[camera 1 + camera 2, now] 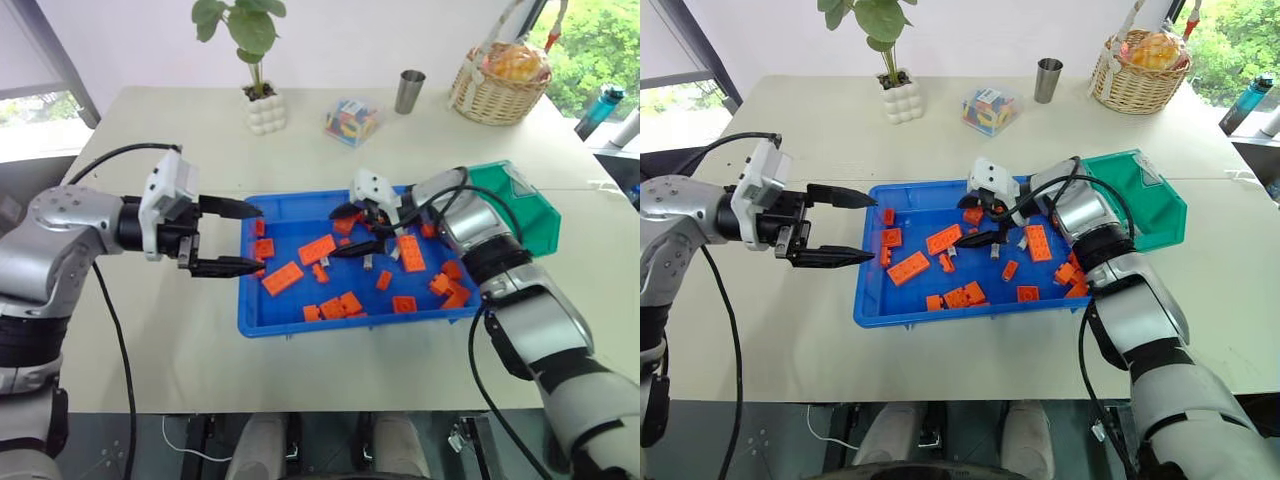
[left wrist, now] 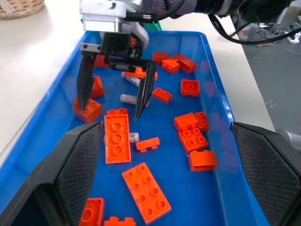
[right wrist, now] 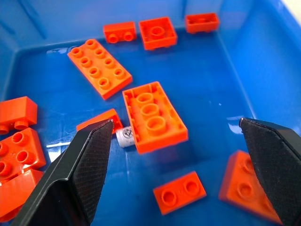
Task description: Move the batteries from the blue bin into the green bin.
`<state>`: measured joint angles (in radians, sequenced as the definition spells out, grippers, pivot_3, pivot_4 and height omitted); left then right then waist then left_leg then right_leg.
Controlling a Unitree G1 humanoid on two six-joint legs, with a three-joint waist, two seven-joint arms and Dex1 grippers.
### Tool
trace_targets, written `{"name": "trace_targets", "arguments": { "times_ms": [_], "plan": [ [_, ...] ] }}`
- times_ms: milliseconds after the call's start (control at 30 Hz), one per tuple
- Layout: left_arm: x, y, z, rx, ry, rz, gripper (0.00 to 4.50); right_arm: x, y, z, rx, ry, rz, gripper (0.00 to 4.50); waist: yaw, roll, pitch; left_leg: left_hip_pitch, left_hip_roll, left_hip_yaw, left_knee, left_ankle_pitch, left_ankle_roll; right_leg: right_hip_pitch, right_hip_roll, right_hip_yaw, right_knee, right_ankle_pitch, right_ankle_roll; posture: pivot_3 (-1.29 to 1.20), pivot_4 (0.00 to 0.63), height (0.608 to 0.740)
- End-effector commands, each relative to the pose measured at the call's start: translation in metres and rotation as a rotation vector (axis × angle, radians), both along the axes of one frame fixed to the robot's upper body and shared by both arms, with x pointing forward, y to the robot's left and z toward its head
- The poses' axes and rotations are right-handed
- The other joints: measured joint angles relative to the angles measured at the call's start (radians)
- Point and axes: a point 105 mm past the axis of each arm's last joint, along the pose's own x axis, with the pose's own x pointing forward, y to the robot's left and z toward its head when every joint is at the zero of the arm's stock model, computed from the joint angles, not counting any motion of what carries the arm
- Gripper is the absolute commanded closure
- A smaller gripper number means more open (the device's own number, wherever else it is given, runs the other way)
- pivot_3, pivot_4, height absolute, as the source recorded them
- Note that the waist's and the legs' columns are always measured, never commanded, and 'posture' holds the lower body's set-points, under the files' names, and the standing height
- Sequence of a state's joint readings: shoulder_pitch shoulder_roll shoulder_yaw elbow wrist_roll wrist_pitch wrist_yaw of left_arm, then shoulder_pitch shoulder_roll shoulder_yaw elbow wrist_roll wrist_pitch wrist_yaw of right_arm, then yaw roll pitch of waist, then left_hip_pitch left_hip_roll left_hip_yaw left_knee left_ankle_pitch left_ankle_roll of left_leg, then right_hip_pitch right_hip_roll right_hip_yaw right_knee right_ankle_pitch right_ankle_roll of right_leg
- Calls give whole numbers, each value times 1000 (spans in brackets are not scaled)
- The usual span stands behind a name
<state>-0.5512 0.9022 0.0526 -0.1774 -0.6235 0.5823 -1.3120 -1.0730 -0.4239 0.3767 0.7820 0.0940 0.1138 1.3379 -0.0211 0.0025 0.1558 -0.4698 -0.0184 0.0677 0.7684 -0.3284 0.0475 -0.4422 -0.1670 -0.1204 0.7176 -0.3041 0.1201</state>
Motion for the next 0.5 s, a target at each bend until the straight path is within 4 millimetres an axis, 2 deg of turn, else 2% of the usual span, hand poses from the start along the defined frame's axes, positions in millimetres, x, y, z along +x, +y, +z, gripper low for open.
{"name": "trace_targets", "arguments": {
  "times_ms": [33, 300, 400, 500],
  "plan": [
    [-5, 3, 15, -9, -63, 12, 0, 4, 8, 12, -4, -51, 46, 98, 0, 0, 0, 0, 0, 0, 0, 0, 0, 0, 0, 0, 0, 0, 0, 0, 150, 665],
    [-5, 5, 19, -12, -80, 39, 0, 5, 14, 9, 1, -53, 84, 98, -1, 1, 0, 0, -1, -2, 0, 0, 0, 0, 0, 0, 0, 0, 0, 0, 150, 665],
    [-5, 3, 20, -16, -84, 40, 0, 4, 14, 7, 5, -50, 91, 848, -1, 1, 1, 0, -1, -2, 0, 0, 0, 0, 0, 0, 0, 0, 0, 0, 150, 665],
    [-4, 2, 20, -18, -87, 39, 0, 4, 14, 7, 15, -53, 90, 2300, -2, 1, 1, 0, -1, -2, 0, 0, 0, 0, 0, 0, 0, 0, 0, 0, 150, 665]
  ]
}}
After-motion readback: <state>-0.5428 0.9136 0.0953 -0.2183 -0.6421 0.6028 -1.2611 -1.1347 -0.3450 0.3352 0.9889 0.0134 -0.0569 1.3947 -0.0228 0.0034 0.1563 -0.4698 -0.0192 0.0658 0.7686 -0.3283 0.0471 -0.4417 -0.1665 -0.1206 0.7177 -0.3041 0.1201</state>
